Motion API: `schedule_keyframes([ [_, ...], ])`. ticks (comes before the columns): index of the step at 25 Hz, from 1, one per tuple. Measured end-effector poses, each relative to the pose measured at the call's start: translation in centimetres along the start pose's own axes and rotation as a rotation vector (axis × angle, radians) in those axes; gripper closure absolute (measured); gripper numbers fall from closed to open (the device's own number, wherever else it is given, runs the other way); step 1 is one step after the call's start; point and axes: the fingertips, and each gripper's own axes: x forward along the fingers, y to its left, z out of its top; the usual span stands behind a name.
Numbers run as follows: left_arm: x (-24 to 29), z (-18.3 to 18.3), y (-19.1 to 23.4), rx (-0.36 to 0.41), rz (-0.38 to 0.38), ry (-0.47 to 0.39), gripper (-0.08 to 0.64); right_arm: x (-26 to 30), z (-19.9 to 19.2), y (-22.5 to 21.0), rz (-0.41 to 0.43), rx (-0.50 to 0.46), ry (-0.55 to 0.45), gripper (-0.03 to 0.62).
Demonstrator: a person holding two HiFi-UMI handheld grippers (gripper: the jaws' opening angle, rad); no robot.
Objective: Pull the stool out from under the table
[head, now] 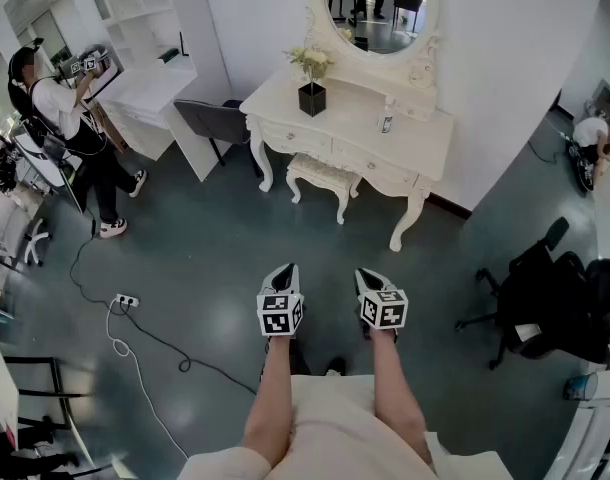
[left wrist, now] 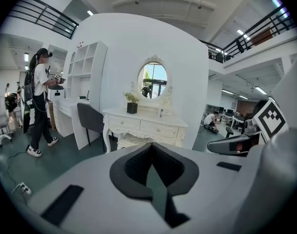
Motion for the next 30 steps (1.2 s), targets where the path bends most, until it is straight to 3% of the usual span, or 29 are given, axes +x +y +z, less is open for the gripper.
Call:
schedule_keyframes([
  [20,7.9,4.6,6.0,0.046,-0.098,0.031,0.545,7.7,4.6,0.2,-0.073,0.096,-0.051,0.548],
  [30,13.7,6.7,9.6,0.049,-0.181,0.054,0.545,12.7,6.6,-1.2,-0.172,0.127,-0.042,0.548],
])
